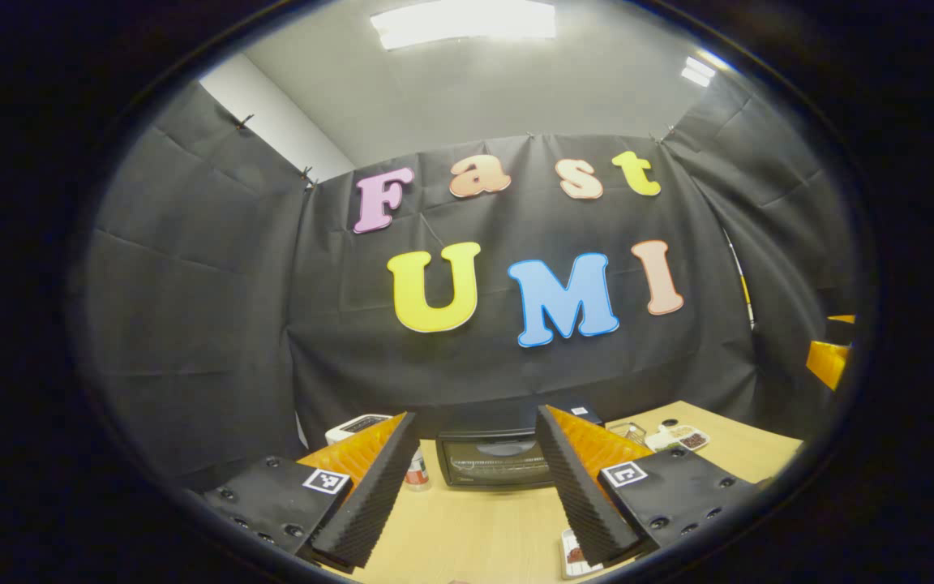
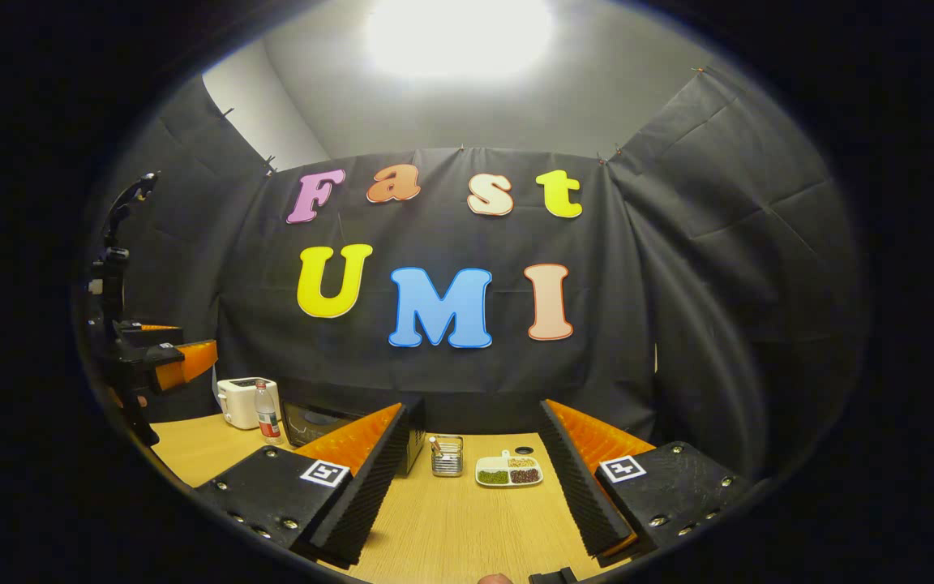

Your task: Open the electric oven with the left hand, put the food in, and close the electric oven.

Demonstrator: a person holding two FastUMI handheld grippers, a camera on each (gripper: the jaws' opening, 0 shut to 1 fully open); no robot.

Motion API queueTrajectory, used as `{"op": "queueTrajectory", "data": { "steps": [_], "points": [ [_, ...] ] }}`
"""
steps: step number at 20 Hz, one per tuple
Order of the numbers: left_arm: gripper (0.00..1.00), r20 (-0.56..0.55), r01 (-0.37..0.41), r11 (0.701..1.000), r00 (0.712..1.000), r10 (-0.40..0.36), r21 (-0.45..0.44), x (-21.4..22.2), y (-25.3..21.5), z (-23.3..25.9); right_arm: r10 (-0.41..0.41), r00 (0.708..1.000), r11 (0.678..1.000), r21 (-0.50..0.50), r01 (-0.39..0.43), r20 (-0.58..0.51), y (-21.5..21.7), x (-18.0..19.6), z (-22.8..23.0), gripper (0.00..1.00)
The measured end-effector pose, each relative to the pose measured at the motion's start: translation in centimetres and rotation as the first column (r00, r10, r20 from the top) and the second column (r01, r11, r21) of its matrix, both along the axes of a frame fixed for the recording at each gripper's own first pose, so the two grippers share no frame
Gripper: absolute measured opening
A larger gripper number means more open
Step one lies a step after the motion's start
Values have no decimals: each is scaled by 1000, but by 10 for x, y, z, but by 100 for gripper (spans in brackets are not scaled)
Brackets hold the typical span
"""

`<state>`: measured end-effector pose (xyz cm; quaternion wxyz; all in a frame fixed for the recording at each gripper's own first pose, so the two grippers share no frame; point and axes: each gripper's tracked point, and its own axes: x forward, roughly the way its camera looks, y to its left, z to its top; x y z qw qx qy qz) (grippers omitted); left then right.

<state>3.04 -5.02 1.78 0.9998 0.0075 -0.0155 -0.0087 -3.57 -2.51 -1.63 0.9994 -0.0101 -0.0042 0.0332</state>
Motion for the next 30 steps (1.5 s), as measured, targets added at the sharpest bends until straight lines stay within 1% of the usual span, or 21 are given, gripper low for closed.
{"op": "queueTrajectory", "data": {
  "steps": [2,3,4,5,6,7,8,11,14,18,23,25,27,30],
  "points": [
    [100,8,13,1000,1000,-13,1,19,-3,0,-17,1000,1000,3,17,-9,-2,5,-1,96],
    [97,12,21,1000,1000,-21,0,27,-5,-2,-32,999,999,6,32,-7,-2,8,0,97],
    [100,11,33,999,999,-33,-1,38,-6,-2,-50,999,999,8,50,-8,-3,11,1,97],
    [100,12,42,999,999,-42,-3,47,-6,-5,-64,998,998,11,64,-9,-2,14,1,96],
    [97,13,51,999,999,-51,-4,59,-6,-5,-73,997,997,10,73,-8,1,19,0,96],
    [97,11,57,998,998,-57,-6,70,-4,-9,-83,997,997,4,83,-8,3,24,0,96],
    [100,7,64,998,998,-64,-10,81,-3,-12,-96,995,995,-4,96,-13,4,28,-2,97],
    [100,-9,87,996,996,-87,-20,115,-1,-25,-137,990,991,1,137,-21,7,38,-3,97],
    [90,-31,110,993,993,-111,-31,147,-2,-40,-179,983,984,-4,179,-30,8,47,-8,96],
    [100,-56,147,989,987,-149,-34,181,-9,-61,-226,973,974,-23,225,-47,9,57,-13,97],
    [99,-119,206,978,970,-210,-39,215,-28,-102,-286,956,958,-52,283,-64,8,64,-18,96],
    [97,-148,227,973,961,-232,-47,228,-35,-119,-307,948,951,-65,303,-78,10,62,-22,96],
    [98,-166,240,969,955,-246,-52,240,-40,-132,-327,941,944,-76,321,-90,11,60,-24,97],
    [94,-197,254,965,945,-261,-59,259,-48,-152,-348,933,935,-103,338,-97,14,60,-29,96]
  ]
}}
